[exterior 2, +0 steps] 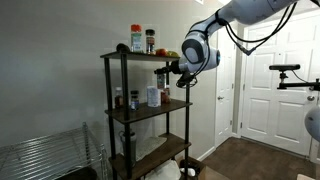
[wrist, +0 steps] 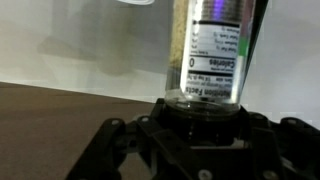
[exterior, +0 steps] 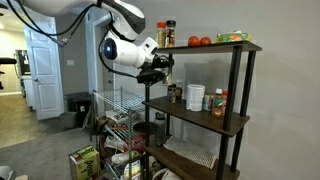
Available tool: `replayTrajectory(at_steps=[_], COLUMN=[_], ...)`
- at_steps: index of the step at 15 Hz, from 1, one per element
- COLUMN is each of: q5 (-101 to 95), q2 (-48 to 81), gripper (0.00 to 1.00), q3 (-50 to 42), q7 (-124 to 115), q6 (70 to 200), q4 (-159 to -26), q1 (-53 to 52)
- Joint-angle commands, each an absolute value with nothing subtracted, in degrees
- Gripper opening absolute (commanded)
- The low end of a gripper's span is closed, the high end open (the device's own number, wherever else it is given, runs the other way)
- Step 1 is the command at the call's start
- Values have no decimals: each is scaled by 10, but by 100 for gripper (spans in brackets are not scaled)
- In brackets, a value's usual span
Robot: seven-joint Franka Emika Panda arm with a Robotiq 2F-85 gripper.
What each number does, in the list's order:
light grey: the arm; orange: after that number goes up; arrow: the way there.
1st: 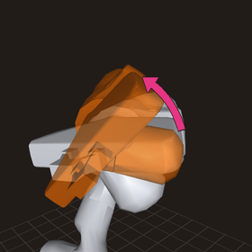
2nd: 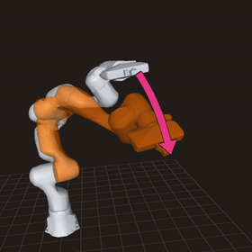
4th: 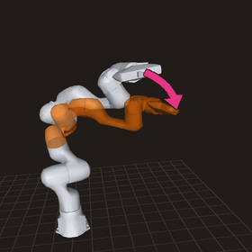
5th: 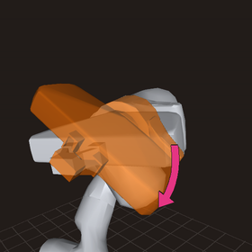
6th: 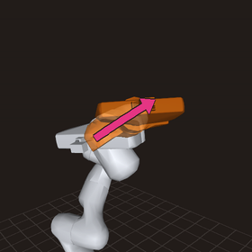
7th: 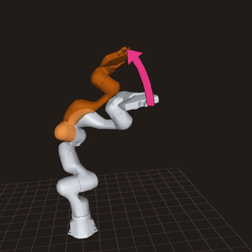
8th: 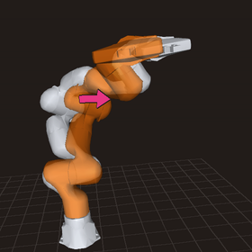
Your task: Pick up the spice bottle to the immediate left of the the white can on the second shelf and put it on the top shelf
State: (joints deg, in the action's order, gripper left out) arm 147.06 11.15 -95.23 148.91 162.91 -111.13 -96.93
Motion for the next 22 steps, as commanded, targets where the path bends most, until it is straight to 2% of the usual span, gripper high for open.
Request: replayTrajectory(at_steps=[1,7,11,12,13,14,22], q5=[1516,1489,1489,1489,1459,1465,1472], q2=[158,295,350,360,422,437,603], gripper=[35,35,35,35,35,35,35], q3=[-1051,-1228,-1283,-1288,-1241,-1232,-1218], q7=[1487,1347,1326,1323,1237,1228,1093], q6=[1617,1534,1524,1525,1497,1489,1407], q4=[-1144,-1251,-1300,-1306,-1321,-1324,-1331], q1=[-1049,-1174,-1221,-1226,-1160,-1152,-1074])
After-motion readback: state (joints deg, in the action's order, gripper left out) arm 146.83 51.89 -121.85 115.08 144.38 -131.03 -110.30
